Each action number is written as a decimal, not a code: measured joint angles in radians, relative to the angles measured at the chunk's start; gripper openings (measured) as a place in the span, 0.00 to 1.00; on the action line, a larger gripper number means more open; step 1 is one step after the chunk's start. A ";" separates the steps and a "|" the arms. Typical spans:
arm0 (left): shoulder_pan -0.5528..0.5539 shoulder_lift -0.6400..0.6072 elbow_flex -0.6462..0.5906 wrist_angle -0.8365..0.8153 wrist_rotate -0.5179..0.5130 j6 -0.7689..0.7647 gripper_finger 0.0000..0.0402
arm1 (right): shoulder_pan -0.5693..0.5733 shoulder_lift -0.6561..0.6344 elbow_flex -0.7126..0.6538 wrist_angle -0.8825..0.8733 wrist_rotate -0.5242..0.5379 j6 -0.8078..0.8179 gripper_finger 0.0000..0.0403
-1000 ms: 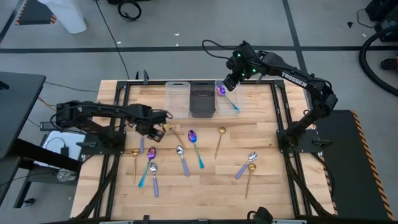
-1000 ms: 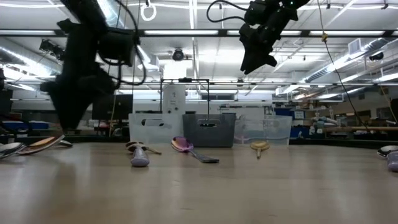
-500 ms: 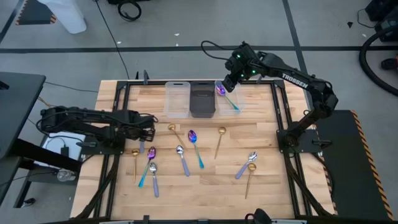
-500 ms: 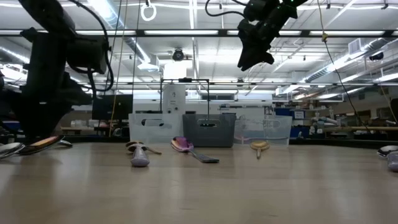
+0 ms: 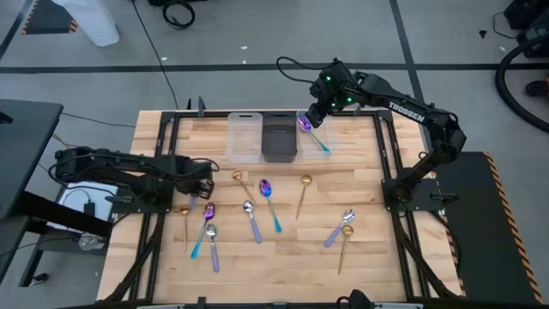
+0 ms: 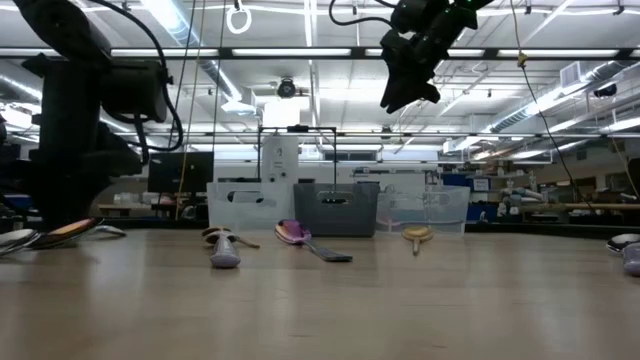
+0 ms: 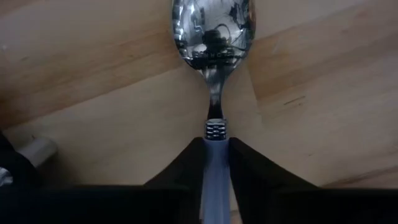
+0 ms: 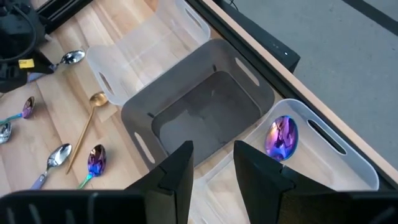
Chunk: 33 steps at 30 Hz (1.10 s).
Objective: Sort silverware by color (type)
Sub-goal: Put the top left purple spoon into the left transparent bin
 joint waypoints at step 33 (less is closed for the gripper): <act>0.007 -0.055 0.212 0.356 0.021 0.141 0.12 | 0.021 0.000 0.000 0.037 0.027 0.007 0.31</act>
